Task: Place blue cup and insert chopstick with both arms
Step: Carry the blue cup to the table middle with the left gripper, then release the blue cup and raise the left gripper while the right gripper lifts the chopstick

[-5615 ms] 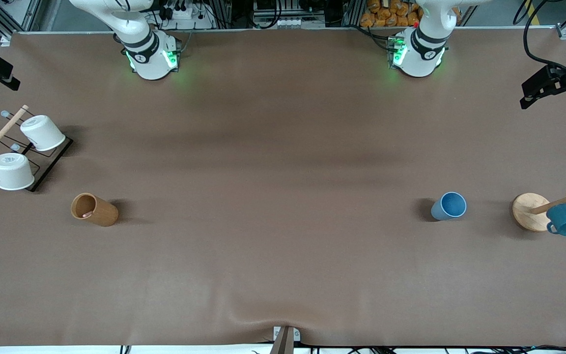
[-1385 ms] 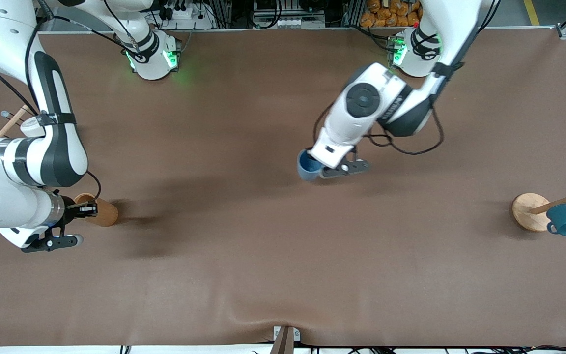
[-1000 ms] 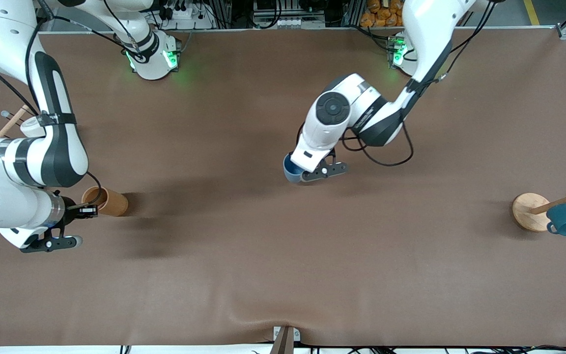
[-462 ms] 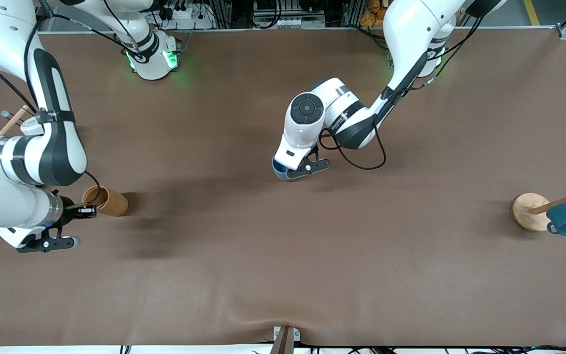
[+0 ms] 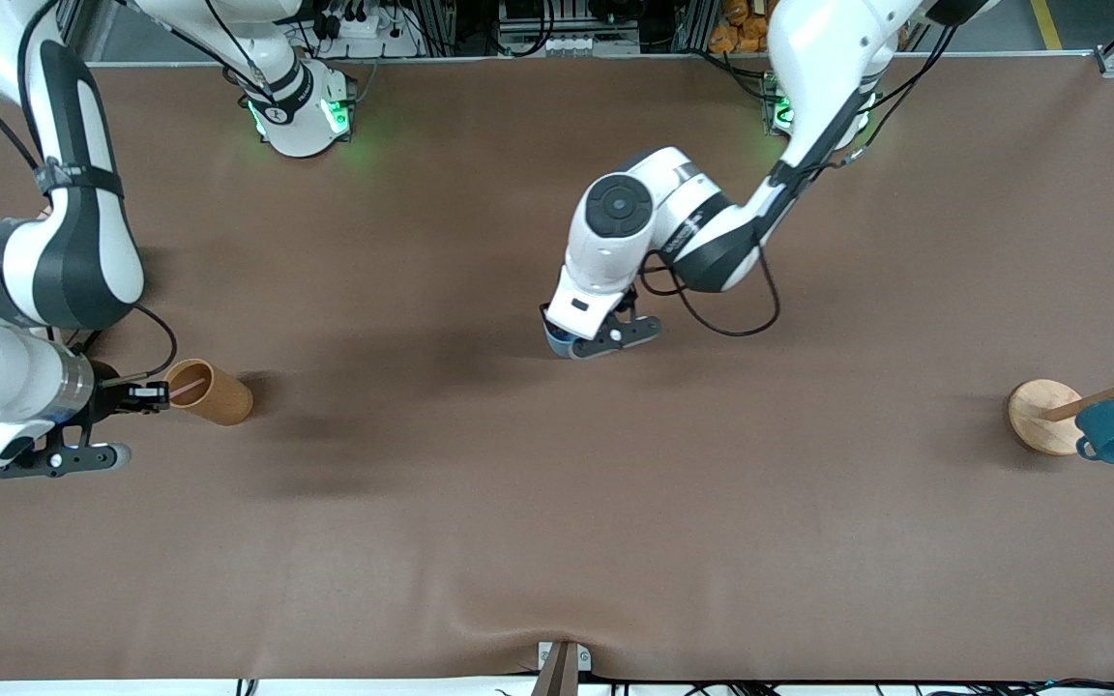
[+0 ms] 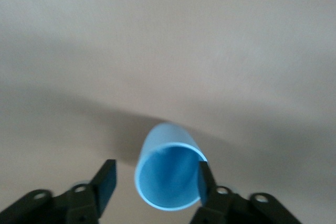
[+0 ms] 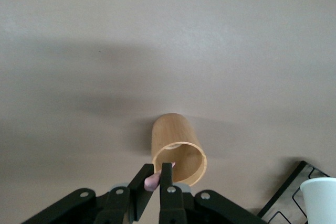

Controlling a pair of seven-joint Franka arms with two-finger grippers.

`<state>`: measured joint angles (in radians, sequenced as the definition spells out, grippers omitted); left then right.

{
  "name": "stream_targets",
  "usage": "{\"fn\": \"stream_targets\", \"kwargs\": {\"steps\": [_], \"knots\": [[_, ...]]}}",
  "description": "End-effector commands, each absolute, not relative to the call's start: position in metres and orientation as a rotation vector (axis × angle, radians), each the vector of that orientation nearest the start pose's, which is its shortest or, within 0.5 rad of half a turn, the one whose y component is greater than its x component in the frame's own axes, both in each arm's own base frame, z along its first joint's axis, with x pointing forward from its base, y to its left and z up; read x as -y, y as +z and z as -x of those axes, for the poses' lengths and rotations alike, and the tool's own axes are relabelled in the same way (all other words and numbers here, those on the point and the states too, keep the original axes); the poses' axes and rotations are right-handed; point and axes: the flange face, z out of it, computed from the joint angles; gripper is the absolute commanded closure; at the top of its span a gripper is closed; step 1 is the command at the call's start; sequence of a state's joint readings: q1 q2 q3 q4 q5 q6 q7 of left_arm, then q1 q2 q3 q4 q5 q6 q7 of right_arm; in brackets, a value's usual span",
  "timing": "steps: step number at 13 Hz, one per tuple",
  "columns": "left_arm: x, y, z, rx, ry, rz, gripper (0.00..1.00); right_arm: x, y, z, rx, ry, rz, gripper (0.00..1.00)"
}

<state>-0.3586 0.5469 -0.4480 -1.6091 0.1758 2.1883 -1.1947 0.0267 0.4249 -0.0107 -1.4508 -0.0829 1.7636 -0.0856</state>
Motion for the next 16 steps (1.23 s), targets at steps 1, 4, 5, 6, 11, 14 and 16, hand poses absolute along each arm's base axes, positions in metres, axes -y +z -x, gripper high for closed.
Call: {"fn": "stream_targets", "kwargs": {"steps": [1, 4, 5, 6, 11, 14, 16], "knots": [[0.420, 0.406, -0.535, 0.675, -0.108, 3.168, 0.00, -0.030, 0.481, -0.669, 0.336, 0.081, 3.214, 1.00], [0.352, 0.451, -0.571, 0.678, -0.112, 3.118, 0.00, -0.086, 0.508, -0.666, 0.500, 0.014, 3.188, 1.00], [0.330, 0.468, -0.582, 0.601, -0.095, 3.116, 0.00, -0.113, 0.511, -0.663, 0.549, -0.004, 3.180, 1.00], [0.308, 0.484, -0.592, 0.565, -0.072, 3.104, 0.00, -0.141, 0.522, -0.661, 0.611, -0.054, 3.167, 1.00], [0.211, 0.545, -0.597, 0.429, -0.036, 3.056, 0.00, -0.277, 0.543, -0.629, 0.512, -0.234, 3.092, 1.00], [0.148, 0.574, -0.591, 0.276, 0.032, 3.049, 0.00, -0.348, 0.547, -0.606, 0.489, -0.346, 2.979, 1.00], [0.103, 0.605, -0.582, 0.157, -0.001, 3.057, 0.00, -0.389, 0.541, -0.588, 0.489, -0.376, 2.959, 1.00]]}}
